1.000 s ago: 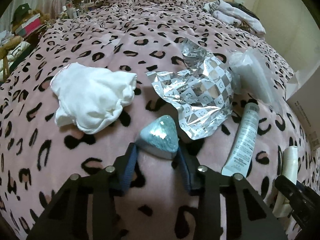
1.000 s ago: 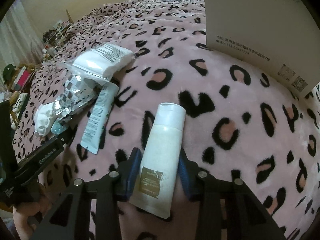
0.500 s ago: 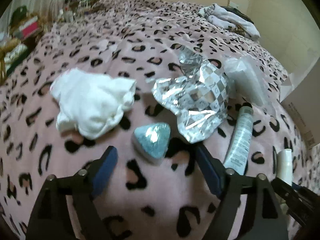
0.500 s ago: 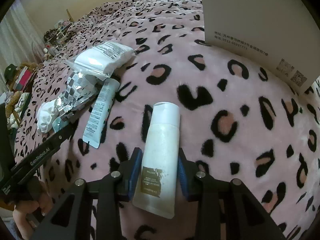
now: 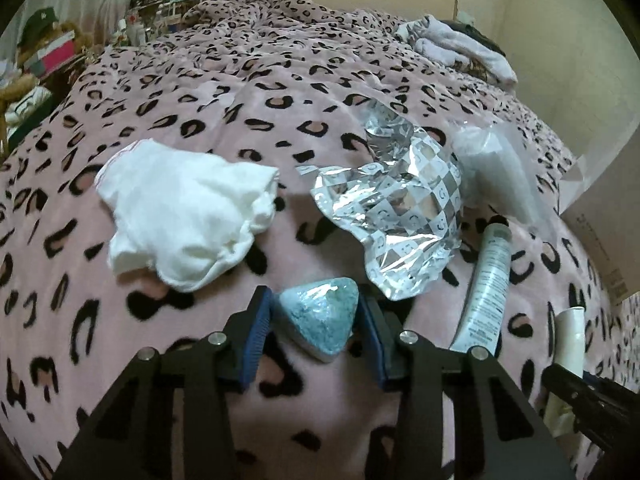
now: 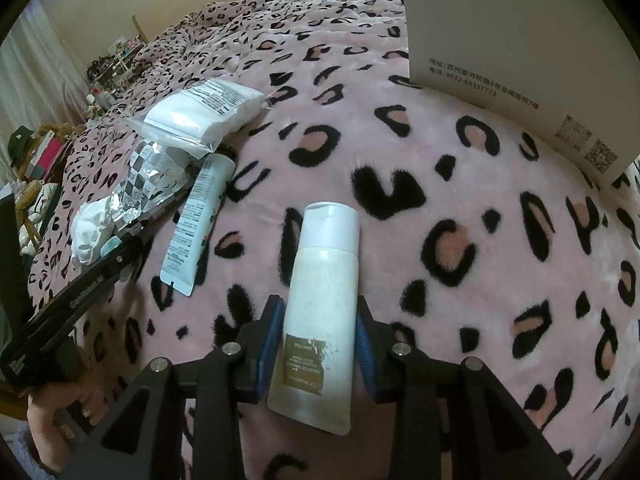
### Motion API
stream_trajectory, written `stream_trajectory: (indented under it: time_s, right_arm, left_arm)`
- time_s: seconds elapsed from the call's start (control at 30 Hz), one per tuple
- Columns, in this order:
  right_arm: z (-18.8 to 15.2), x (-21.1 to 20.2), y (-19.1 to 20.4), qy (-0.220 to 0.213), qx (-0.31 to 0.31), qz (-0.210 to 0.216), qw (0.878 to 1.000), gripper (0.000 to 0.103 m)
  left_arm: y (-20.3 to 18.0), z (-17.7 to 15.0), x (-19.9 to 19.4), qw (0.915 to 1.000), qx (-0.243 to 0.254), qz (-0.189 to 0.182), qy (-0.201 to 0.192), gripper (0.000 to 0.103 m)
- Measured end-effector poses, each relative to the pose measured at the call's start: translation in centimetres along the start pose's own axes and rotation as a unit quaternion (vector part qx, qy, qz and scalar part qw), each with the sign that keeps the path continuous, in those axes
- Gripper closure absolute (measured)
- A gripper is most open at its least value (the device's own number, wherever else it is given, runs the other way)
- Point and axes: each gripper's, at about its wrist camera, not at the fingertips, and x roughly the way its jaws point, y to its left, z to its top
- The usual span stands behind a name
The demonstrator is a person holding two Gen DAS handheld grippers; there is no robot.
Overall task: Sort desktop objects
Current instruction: 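Grasp the white lotion tube with the right tool while the left tool grasps the blue-grey stone, then lift the lotion tube and stone and carry them toward the white JINCE box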
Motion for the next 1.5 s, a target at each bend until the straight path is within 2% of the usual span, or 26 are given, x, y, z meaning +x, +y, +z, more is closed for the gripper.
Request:
stream_trajectory:
  time_s: [0.13,0.5,0.67,0.97,1.07,1.23,1.5]
  right_arm:
    - [0.0,-0.2,-0.1,0.0,0.0,0.001,1.0,0.068]
    - [-0.6,-2.3,0.5,-0.013,-0.02,0.003,1.0,0.07]
    - [-1.1,-3.6,0.6,-0.018,-0.03,0.006,0.999,0.076]
    - [-1.3,0.2,0.6,0.025,-0.046,0.0,0.999,0.076]
    - [-1.4,0.3,0.2,0.02,-0.034,0.008,0.999,0.077]
    - [-1.8,-1.8,-0.3,0.004,-0.011,0.043,0.999,0.077]
    - [-2.9,-7.5,0.8,-0.031,-0.03,0.064,0.997,0.077]
  left_arm:
    - [0.8,-0.8,-1.4,0.9999,-0.013,-0.005,-0.001,0.06]
    - [0.3,-3.7,-5.8,0.9999,0.005,0.01,-0.011,0.06]
    - [0.2,-4.8,-7.6,0.9999,0.002,0.004,-0.013,0.06]
    - [-0.2,-6.3,-8.5,1.0,0.003,0.0,0.0,0.06]
    - [-0.4,-6.6,-8.9,1.0,0.007,0.002,0.0,0.06]
    - [-0.9,-6.9,-9.9,0.9999,0.011,0.007,-0.004,0.06]
    - [-2.0,-7.1,-12.3,0.9996,0.016,0.02,-0.012,0.06]
